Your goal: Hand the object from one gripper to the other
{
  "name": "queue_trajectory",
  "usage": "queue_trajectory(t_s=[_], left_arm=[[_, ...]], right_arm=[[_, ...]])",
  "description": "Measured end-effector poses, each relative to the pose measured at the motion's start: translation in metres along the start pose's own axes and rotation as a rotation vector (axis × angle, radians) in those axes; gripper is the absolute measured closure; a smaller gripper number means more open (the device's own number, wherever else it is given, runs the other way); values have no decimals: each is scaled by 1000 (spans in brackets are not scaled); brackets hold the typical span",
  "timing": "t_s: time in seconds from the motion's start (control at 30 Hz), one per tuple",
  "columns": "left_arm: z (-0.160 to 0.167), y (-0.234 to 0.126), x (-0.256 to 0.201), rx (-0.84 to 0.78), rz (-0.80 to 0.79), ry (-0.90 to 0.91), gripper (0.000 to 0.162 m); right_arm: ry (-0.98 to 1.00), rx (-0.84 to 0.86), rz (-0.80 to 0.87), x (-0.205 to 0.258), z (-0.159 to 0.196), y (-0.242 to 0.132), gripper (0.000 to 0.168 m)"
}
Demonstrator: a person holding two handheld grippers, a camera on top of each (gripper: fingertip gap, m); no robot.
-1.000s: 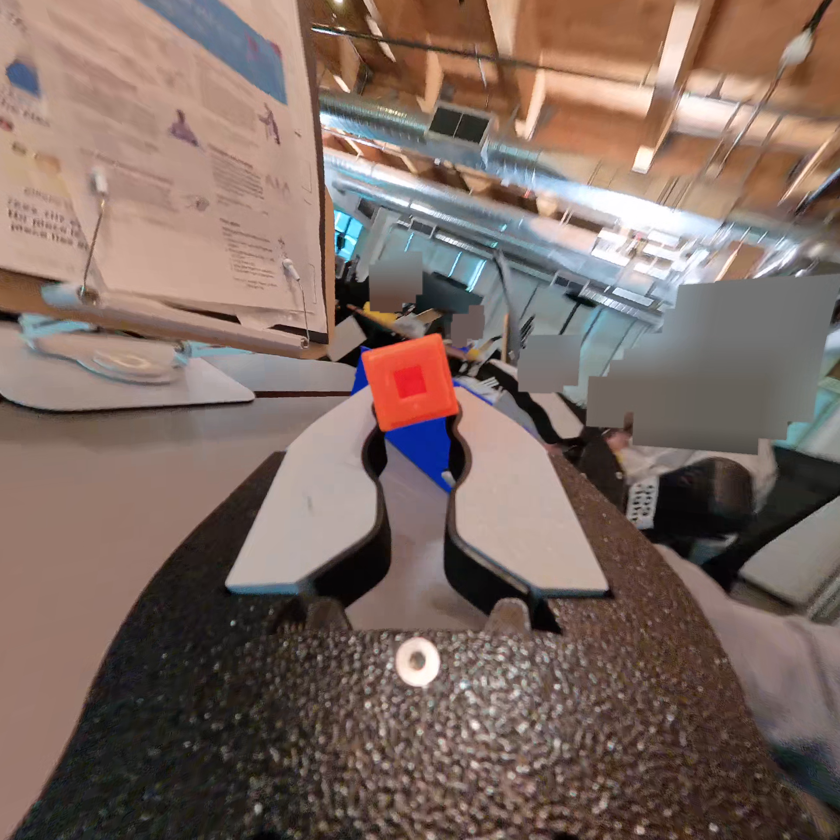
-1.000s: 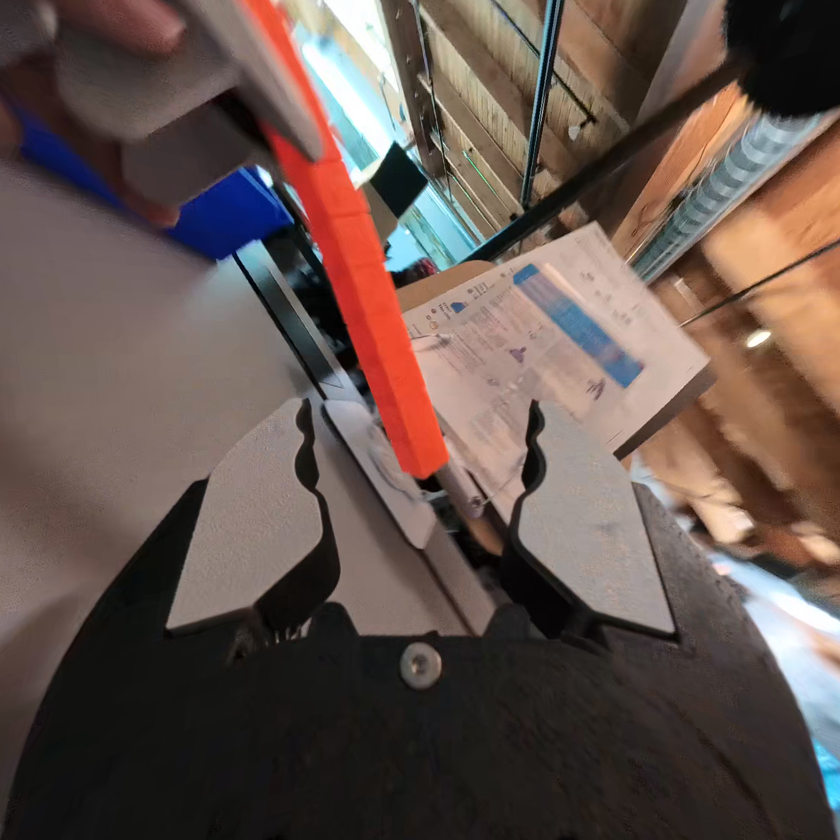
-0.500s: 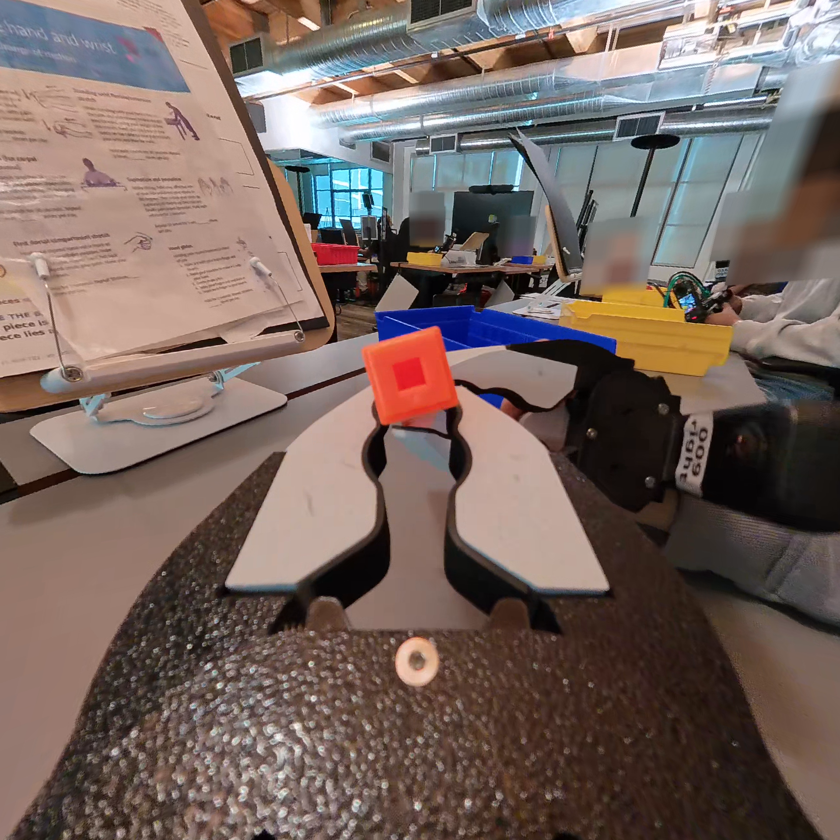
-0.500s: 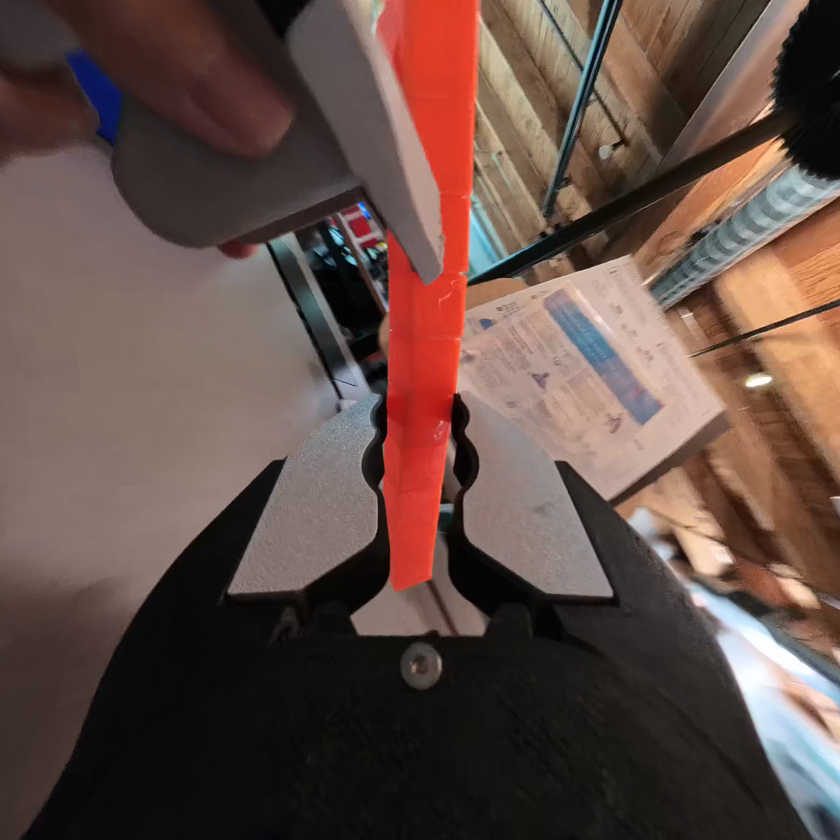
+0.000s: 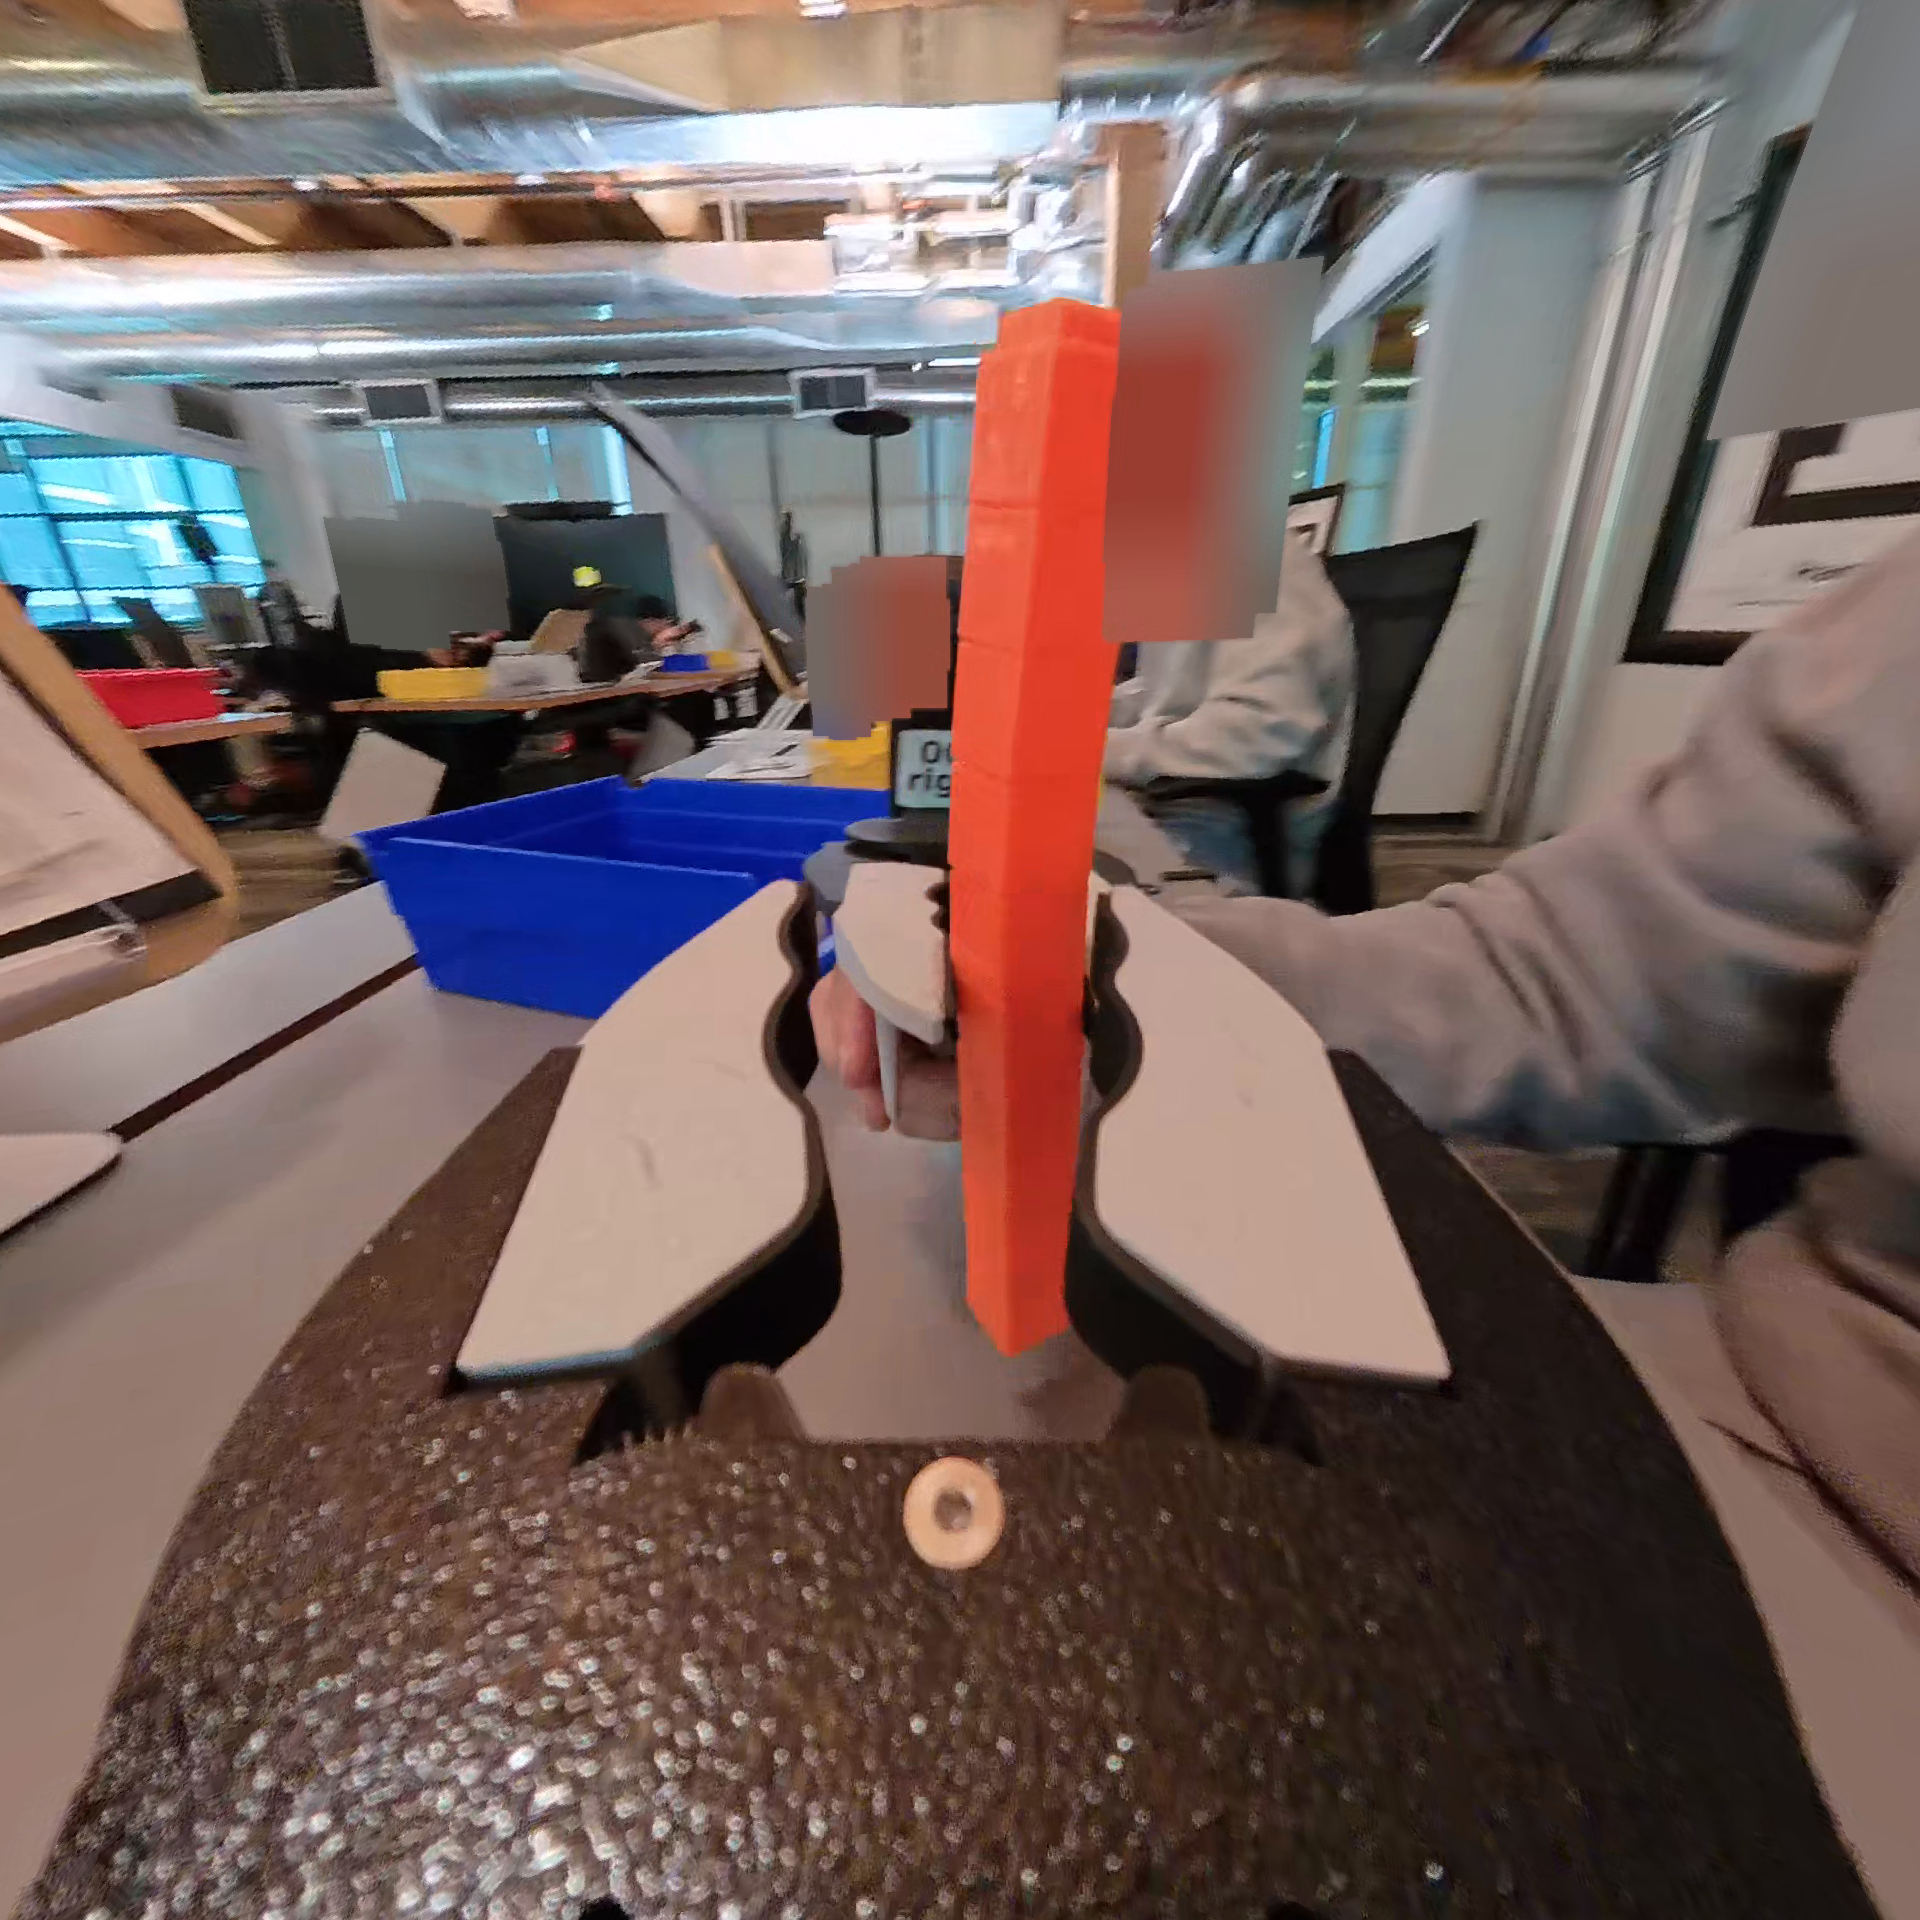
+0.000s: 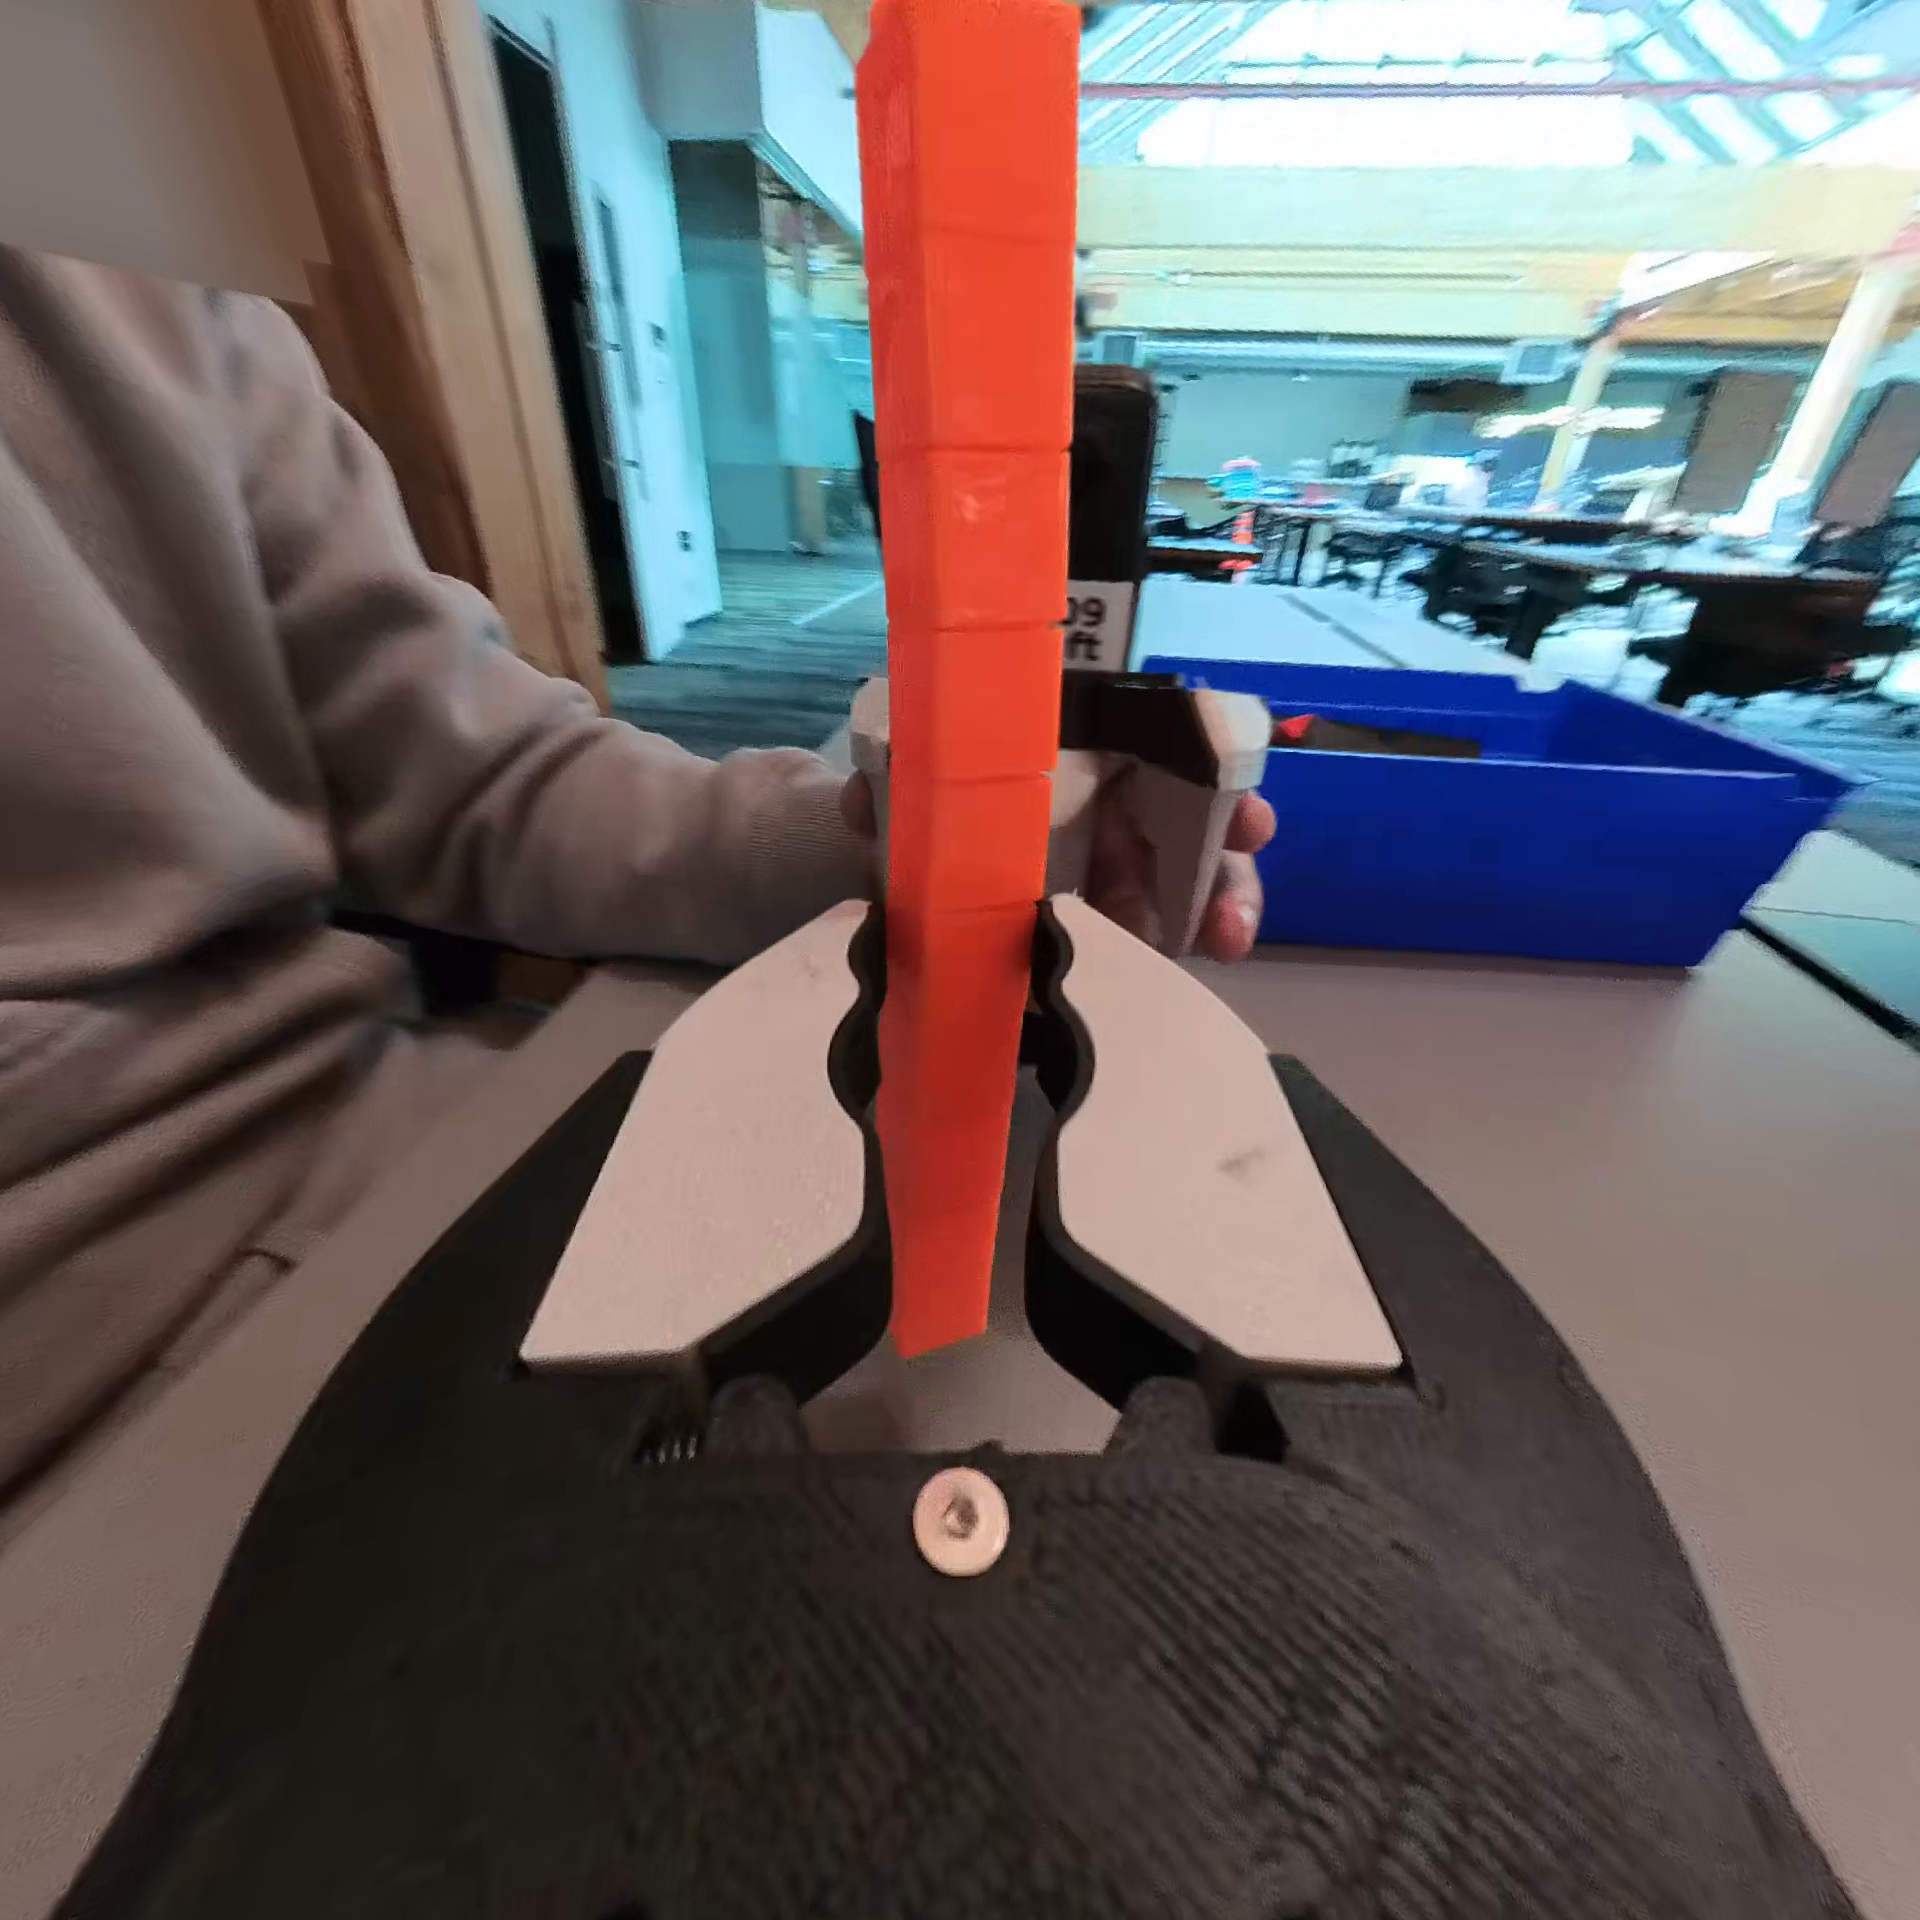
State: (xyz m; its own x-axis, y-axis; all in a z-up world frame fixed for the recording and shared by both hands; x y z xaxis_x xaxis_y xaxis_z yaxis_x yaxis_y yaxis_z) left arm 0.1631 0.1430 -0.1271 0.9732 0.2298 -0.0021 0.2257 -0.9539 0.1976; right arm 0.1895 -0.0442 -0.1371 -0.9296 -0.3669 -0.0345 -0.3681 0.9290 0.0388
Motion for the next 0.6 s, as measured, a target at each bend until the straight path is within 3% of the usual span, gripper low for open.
queue_trajectory(t_s=[0.13, 0.2, 0.27, 0.33, 0.37, 0.4, 0.43, 0.53, 0.6], left_arm=[[5, 5, -8, 24, 108, 9, 113], [7, 8, -10, 40, 122, 30, 132], [8, 9, -9, 28, 87, 35, 133], [8, 10, -3, 23, -42, 35, 133], [9, 9, 1, 21, -132, 40, 133], [9, 8, 5, 15, -222, 37, 133], [8, 6, 8, -3, -311, 31, 133], [7, 3, 10, -84, -401, -23, 133], [7, 2, 10, -97, -426, -24, 133]], right_arm=[[49, 75, -51, 2, 5, 10, 142], [40, 88, -28, 1, 9, 14, 142], [10, 66, 14, 0, 10, 14, 141], [-107, 48, 187, -3, 14, 12, 134], [-199, 51, 302, -3, 16, 12, 114], [-282, 62, 404, -4, 18, 12, 106], [-327, 88, 474, -4, 20, 13, 107], [-320, 153, 555, -8, 22, 21, 95], [-335, 206, 550, -8, 26, 28, 100]])
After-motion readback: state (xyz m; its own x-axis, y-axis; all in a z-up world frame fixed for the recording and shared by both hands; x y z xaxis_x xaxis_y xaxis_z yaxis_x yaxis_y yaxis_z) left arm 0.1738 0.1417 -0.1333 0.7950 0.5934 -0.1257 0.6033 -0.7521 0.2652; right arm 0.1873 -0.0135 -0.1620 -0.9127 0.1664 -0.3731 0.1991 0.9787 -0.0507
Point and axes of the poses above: each gripper's, where its closed fingertips meet, y out along the fingers, z out of its underside, x = y × z across the jaws, the point moved 10 cm from there along -y, back along the fingers, and after that the axes turned 5 degrees about -z, right-handed, at the moved point
